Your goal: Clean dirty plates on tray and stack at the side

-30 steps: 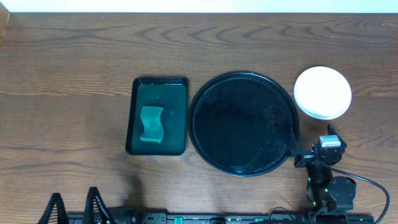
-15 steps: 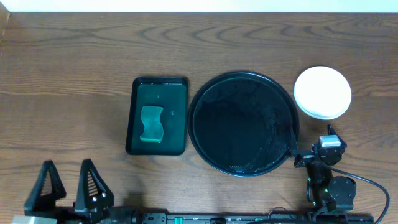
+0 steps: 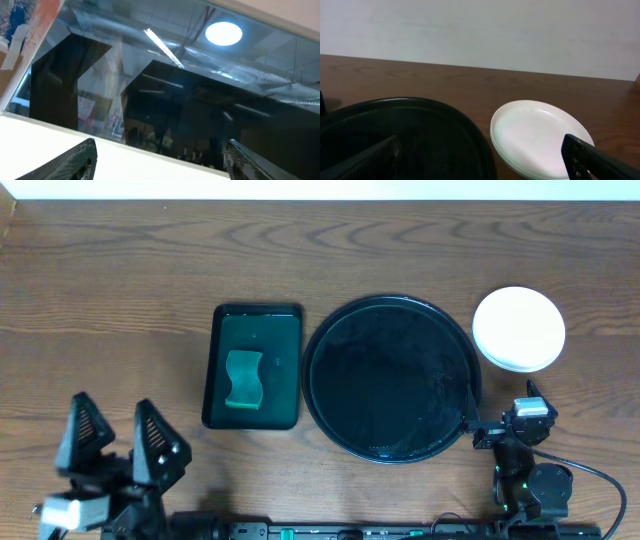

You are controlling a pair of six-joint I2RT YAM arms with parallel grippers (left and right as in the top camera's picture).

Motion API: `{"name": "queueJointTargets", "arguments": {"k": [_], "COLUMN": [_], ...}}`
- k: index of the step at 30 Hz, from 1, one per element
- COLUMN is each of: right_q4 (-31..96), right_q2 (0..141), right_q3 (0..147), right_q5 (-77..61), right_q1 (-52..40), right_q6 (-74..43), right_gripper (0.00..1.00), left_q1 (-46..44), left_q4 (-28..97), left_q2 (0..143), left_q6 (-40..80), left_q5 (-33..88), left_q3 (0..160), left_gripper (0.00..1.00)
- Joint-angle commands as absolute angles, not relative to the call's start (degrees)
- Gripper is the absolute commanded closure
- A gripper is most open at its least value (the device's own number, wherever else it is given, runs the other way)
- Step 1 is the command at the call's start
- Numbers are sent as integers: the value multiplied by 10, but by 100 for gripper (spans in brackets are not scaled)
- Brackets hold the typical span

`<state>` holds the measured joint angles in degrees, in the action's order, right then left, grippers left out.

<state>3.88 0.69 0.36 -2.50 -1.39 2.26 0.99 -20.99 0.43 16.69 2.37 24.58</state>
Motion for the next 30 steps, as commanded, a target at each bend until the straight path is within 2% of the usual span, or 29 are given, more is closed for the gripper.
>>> {"name": "queueJointTargets", "arguments": {"k": [1,10,17,24,30], "right_q4": [42,42,42,42,42], "right_q2": [3,3,3,3,3], "right_q3": [3,3,3,3,3], "right_q5": [-19,-19,-19,-19,-19], "right_q1": [-20,-20,-20,-20,-20], "right_q6": [16,16,16,16,16], "right_gripper": [1,1,1,1,1], "left_q1": [8,8,8,8,8], "left_q4": [-244,-329,-336,-284,-175], "left_q2": [1,1,1,1,1], "left_q6": [168,170,187,187,187], "left_q5": [19,19,19,19,19], "left_q3": [194,55,6,2,2], "left_gripper": [19,18,19,19,19]}}
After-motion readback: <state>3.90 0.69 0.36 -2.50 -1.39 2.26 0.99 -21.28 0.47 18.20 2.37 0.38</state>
